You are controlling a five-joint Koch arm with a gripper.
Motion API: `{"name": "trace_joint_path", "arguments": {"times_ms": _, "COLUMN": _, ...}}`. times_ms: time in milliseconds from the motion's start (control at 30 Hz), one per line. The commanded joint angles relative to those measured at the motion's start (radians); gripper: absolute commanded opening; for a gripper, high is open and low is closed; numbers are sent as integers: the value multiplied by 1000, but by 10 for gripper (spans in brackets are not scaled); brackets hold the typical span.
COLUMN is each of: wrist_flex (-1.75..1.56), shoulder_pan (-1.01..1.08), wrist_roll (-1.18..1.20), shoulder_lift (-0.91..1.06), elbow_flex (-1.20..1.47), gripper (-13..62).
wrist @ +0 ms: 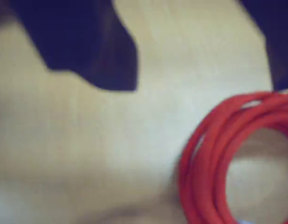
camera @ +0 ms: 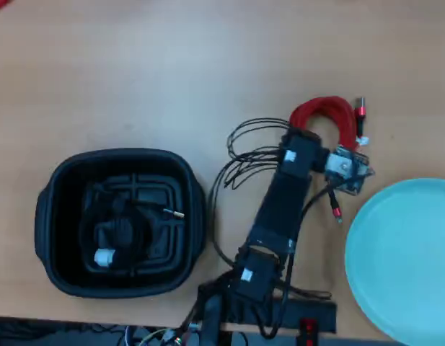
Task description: Put a black charging cable in a black bowl and put a red charging cable in a green bowl
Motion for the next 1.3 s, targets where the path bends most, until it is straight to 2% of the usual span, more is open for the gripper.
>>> {"name": "trace_joint_path", "arguments": {"times_ms": 0, "wrist_flex": -35, "shoulder_pan": 31, "wrist_roll": 2, "shoulder_lift": -29, "elbow_flex": -41, "gripper": 299}}
{"name": "trace_joint_path", "arguments": {"times_ms": 200, "wrist_flex": -64, "shoulder_pan": 74, "wrist_roll": 3, "shoulder_lift": -261, "elbow_flex": -183, "gripper": 299}}
{"name": "trace_joint_path", "arguments": {"times_ms": 433, "wrist_flex": -43, "shoulder_pan": 69, "wrist_roll": 3, "shoulder_lift": -370, "elbow_flex": -273, "gripper": 299}}
{"name": "trace_joint_path", "arguments": {"times_ms": 833, "wrist_flex": -20, "shoulder_pan": 58, "wrist_roll": 127, "shoulder_lift": -383, "elbow_flex": -190, "gripper": 291}}
{"name": "trace_joint_path", "arguments": {"times_ms": 1033, "wrist_flex": -23, "shoulder_pan": 49, "wrist_roll": 304, "shoulder_lift": -385, "elbow_flex": -84, "gripper": 291}}
{"name": "trace_joint_path", "arguments": {"times_ms": 1267, "wrist_flex": -48, "shoulder_pan": -5, "wrist_roll": 311, "shoulder_lift": -402, "elbow_flex": -38, "gripper": 291}}
